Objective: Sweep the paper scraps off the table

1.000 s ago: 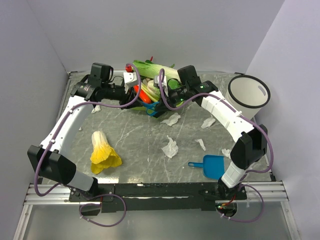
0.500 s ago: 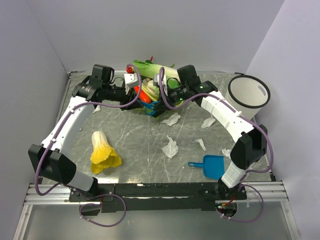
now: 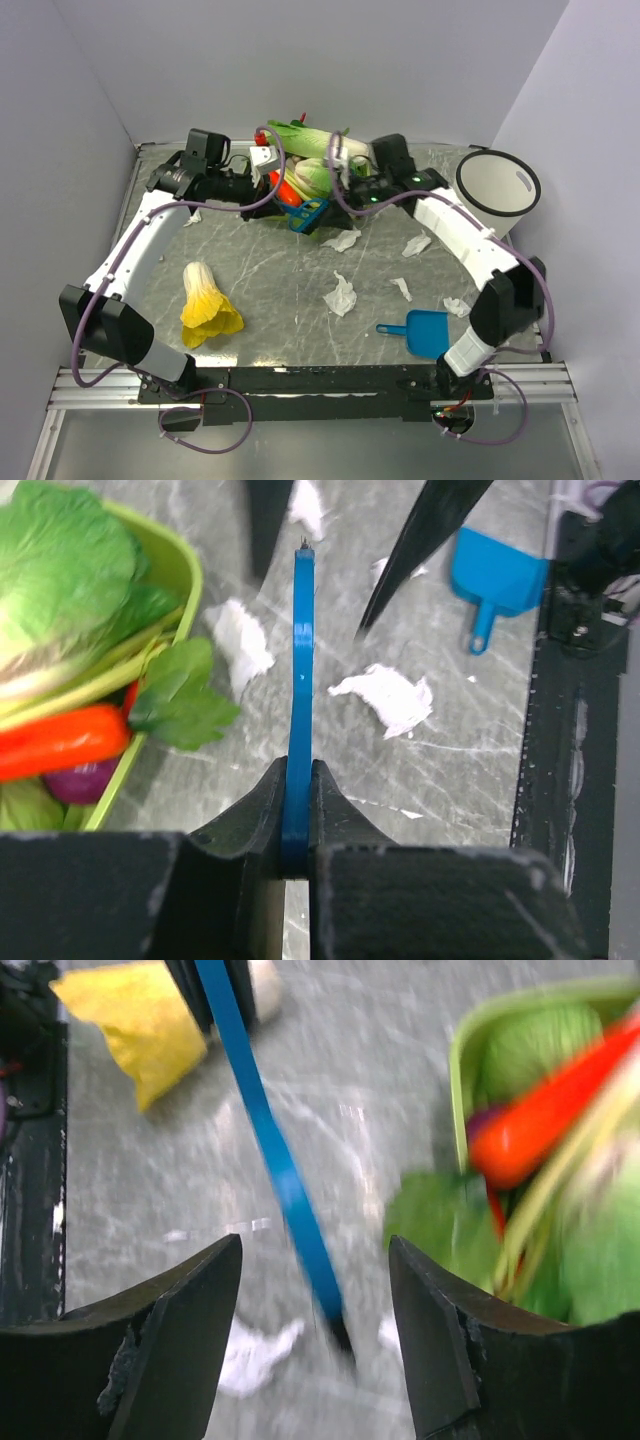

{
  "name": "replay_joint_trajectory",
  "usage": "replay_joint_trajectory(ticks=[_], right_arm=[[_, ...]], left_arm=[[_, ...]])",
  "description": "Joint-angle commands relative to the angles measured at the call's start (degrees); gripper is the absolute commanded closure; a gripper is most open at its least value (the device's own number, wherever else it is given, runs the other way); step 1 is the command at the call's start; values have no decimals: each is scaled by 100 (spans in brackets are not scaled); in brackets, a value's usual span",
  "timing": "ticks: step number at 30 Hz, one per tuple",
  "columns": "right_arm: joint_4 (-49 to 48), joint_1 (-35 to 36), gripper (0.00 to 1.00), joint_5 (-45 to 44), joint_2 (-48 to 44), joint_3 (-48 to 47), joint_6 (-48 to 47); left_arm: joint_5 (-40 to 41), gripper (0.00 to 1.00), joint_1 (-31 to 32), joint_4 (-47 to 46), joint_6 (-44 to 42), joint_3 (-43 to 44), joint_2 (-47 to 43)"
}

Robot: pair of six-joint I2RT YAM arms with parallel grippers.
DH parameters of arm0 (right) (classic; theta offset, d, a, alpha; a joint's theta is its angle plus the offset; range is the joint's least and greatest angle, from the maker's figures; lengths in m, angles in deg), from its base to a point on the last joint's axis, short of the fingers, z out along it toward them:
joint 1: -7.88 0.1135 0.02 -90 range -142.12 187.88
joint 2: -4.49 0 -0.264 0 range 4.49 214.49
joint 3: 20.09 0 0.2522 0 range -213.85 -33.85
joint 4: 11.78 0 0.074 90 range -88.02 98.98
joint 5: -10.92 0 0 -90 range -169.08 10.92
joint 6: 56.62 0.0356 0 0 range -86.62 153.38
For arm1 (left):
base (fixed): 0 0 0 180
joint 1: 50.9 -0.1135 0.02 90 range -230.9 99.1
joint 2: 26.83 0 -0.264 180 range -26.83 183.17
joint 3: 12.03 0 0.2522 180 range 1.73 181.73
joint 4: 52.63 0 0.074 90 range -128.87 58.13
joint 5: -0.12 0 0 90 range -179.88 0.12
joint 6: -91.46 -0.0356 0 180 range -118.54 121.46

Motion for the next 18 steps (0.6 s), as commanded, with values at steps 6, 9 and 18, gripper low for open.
replay_joint_trajectory(ticks=[6,9,18], right_arm=[[1658,-780,33,-865,-2265,2029,-1503],[2520,-894,33,-1305,-2601,2436,-1863],[3189,-903,40,-2563,-3173,3684,-3462]], left_arm=[[853,99,-16,-759,1126,-665,-274],[861,99,-7,-1268,1810,-851,-248],[808,99,-7,-1297,2069,-253,156]])
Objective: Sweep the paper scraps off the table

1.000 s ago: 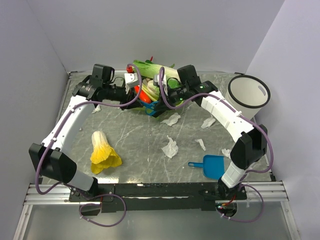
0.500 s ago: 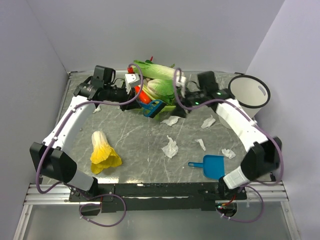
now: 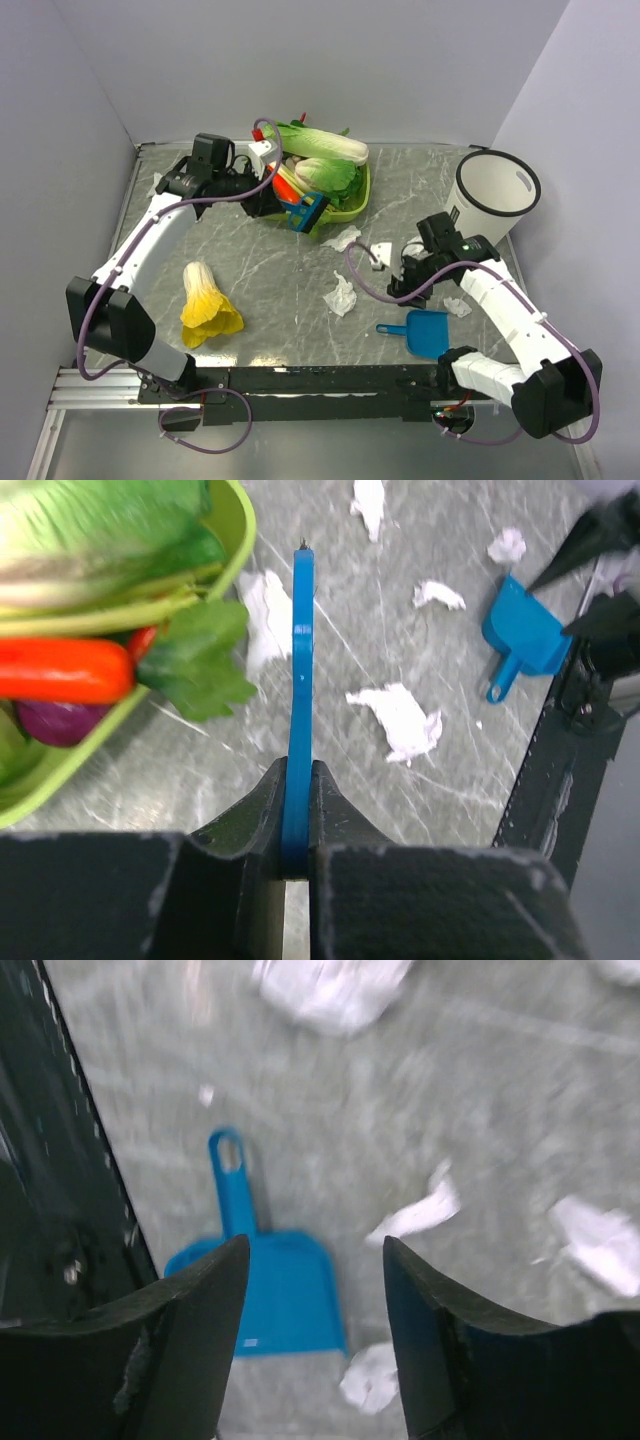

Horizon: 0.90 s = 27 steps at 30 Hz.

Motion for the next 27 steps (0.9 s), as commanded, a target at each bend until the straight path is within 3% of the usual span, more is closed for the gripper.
replay_joint_trajectory(ticks=[1,5,14,21,27], right_arm=[[543,-29,42,-640,-4,393,-1122],[323,-20,49,-789,242,648,-1290],[-617,-20,55,-1501,646,1194,-2318],[-487,-20,67,-1300,1340,764,-2686],[-144,-20,69,-1229,1447,588,-3004]], left_arm=[[-64,99,0,-305,220,368,102],[6,99,0,-252,123,298,32],[288,99,0,-59,-228,227,-101],[419,99,0,64,-369,297,-74],[560,99,0,179,-519,297,-127]])
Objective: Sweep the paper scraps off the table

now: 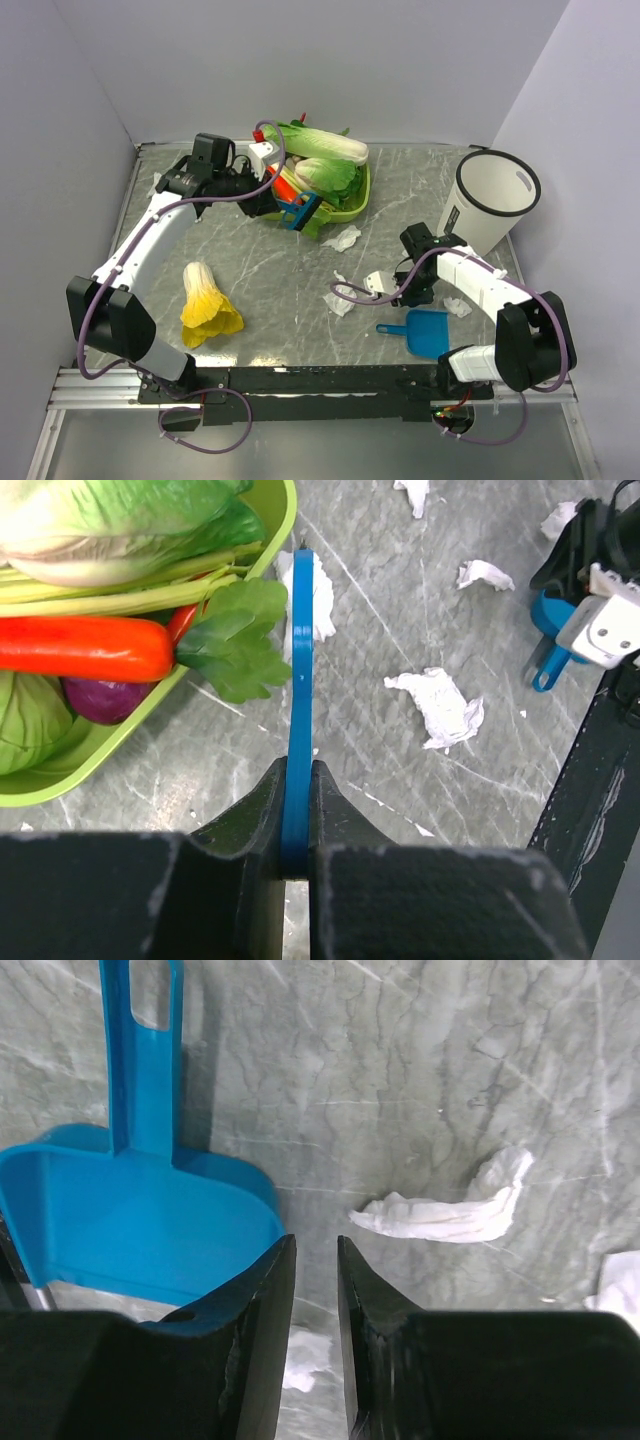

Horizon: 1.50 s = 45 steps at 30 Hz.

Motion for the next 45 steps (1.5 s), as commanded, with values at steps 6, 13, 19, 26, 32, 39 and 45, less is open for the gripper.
replay_joint_trajectory(ticks=[6,13,19,26,32,39,45], right_arm=[[847,-18,68,251,-254,-226,-776],[655,-18,65,304,-291,91,-671],[277,158,66,287,17,161,-478],[-241,711,81,260,228,170,-372],[-303,1476,98,471,421,-373,-310],[-225,1784,99,910,887,-1086,-1003],[-391,1951,96,946,1186,-1411,-1313]], left_arm=[[226,99,0,98,-296,146,-263],[253,99,-9,116,-349,138,-254],[244,99,-18,142,-402,129,-280],[358,99,-35,186,-507,173,-368],[613,99,-123,247,-745,305,-403],[560,99,-150,256,-771,305,-439],[604,99,-150,291,-797,313,-517]])
